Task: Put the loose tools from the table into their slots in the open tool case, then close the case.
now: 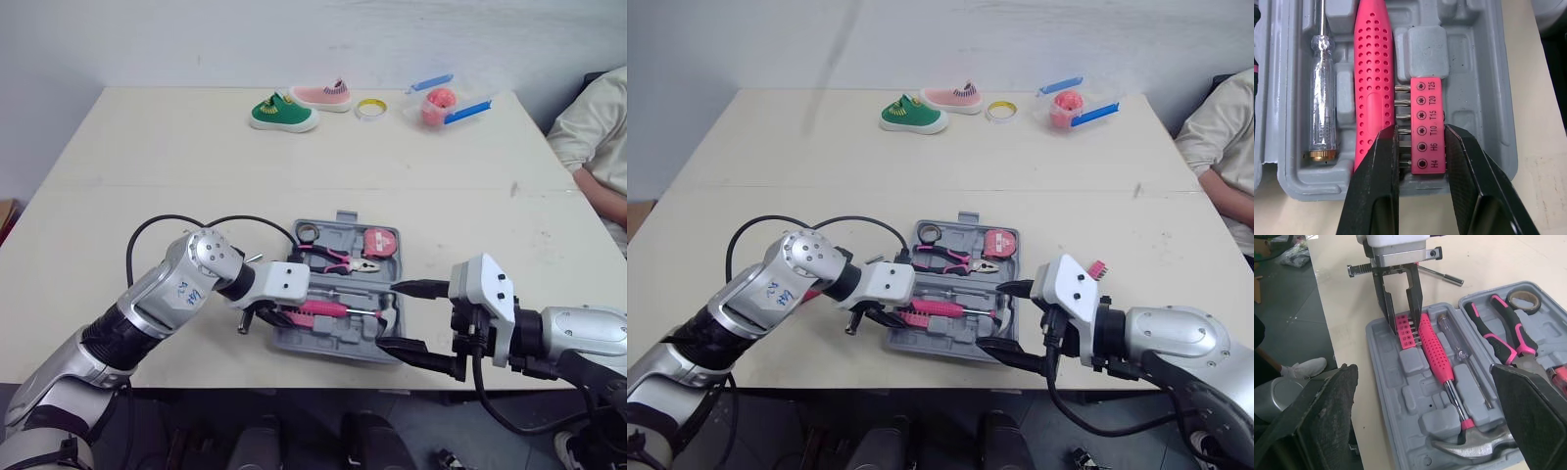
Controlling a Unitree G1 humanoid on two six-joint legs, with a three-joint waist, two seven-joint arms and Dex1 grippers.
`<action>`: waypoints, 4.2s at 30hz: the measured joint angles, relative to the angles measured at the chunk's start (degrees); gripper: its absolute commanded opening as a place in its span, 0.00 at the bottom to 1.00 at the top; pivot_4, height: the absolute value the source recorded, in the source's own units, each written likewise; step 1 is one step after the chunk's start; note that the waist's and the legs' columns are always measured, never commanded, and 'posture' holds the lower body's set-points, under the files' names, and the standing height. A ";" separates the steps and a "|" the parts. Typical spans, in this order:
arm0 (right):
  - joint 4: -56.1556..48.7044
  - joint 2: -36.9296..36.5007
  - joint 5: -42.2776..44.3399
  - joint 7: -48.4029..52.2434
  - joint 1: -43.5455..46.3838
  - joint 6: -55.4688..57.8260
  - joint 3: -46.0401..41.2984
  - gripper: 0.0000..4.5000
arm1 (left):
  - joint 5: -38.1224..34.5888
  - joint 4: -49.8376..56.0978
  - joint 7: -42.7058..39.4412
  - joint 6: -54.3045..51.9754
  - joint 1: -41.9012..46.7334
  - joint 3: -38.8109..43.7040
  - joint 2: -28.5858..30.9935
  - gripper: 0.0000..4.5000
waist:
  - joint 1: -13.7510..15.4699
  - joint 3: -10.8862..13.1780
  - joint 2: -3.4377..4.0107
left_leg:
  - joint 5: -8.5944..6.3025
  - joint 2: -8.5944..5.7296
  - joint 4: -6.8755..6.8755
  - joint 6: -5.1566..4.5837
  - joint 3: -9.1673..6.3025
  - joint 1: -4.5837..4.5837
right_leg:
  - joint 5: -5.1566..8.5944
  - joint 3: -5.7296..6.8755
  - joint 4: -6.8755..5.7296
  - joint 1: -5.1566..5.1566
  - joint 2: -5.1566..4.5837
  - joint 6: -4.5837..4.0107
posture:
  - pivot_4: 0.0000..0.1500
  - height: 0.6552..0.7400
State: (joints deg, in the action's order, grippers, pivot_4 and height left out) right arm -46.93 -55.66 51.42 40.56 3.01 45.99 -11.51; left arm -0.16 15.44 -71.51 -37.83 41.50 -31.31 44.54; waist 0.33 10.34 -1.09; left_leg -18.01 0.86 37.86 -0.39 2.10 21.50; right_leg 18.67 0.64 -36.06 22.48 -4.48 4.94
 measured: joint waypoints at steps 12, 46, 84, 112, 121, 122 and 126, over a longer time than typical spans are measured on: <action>0.06 0.00 0.02 -0.01 -1.36 0.01 -0.14 1.00 | -7.99 -1.15 -4.45 0.13 -0.66 9.21 2.68 0.88 | -0.50 0.00 0.00 | 0.00 0.02 0.06 0.00 -0.01 0.01 | 0.00 0.00 -0.05 0.02 0.02 0.00 | 1.00 1.00; 0.65 1.22 -0.82 -0.04 -0.07 -0.59 0.57 1.00 | -3.51 -14.59 -1.82 24.15 -9.37 10.39 -4.75 0.01 | -0.50 -0.61 0.66 | -0.06 0.04 0.06 -0.07 0.02 -0.53 | 0.00 -0.06 -0.09 -0.42 -0.03 0.01 | 1.00 1.00; 2.54 0.62 -1.93 3.38 2.85 -0.40 2.24 1.00 | -6.95 -5.24 11.19 11.69 -19.81 15.22 -6.61 0.01 | -0.43 -1.55 0.74 | -0.19 0.07 -0.84 0.03 -0.04 -1.18 | 0.20 -0.04 0.55 -0.92 -0.30 -0.37 | 1.00 1.00; 6.08 16.50 -11.36 -9.97 -22.34 1.23 -34.19 1.00 | -23.04 -25.79 3.93 10.98 -22.16 45.16 12.06 0.98 | -1.77 -0.23 0.35 | -0.07 0.04 -1.11 0.35 0.01 -0.14 | 0.12 0.24 0.41 0.22 -0.49 -0.25 | 1.00 1.00; 3.83 34.54 -18.35 -39.97 -2.59 12.42 -11.15 1.00 | -33.55 -1.65 2.81 -0.62 -10.37 34.85 5.75 0.98 | -1.93 -0.20 0.39 | 0.24 0.02 -0.85 0.78 0.03 -0.03 | 0.11 0.17 0.10 0.32 -0.30 -0.23 | 1.00 1.00; 4.11 35.40 -18.97 -41.37 -1.78 12.96 -9.74 1.00 | -34.10 -0.53 2.53 -1.08 -9.65 34.14 5.41 0.98 | -1.94 -0.20 0.39 | 0.26 0.04 -0.85 0.80 0.04 -0.04 | 0.11 0.15 0.08 0.32 -0.22 -0.23 | 1.00 1.00; 8.95 39.97 -25.27 -48.60 3.81 12.83 -4.35 1.00 | -35.88 2.37 2.80 -2.32 -3.70 29.26 -0.51 0.98 | -1.88 -0.21 0.38 | 0.37 0.01 -0.72 0.71 0.09 -0.02 | 0.06 0.05 -0.01 0.31 -0.10 -0.14 | 1.00 1.00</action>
State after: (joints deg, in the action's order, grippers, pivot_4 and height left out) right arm -37.98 -15.68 26.15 -8.04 6.82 58.82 -15.86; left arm -36.04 17.81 -68.71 -40.15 37.81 -2.06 44.03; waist -1.55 10.13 -0.71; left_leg -17.65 0.86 37.14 0.33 2.19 21.48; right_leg 18.74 0.69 -36.07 22.79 -4.57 4.81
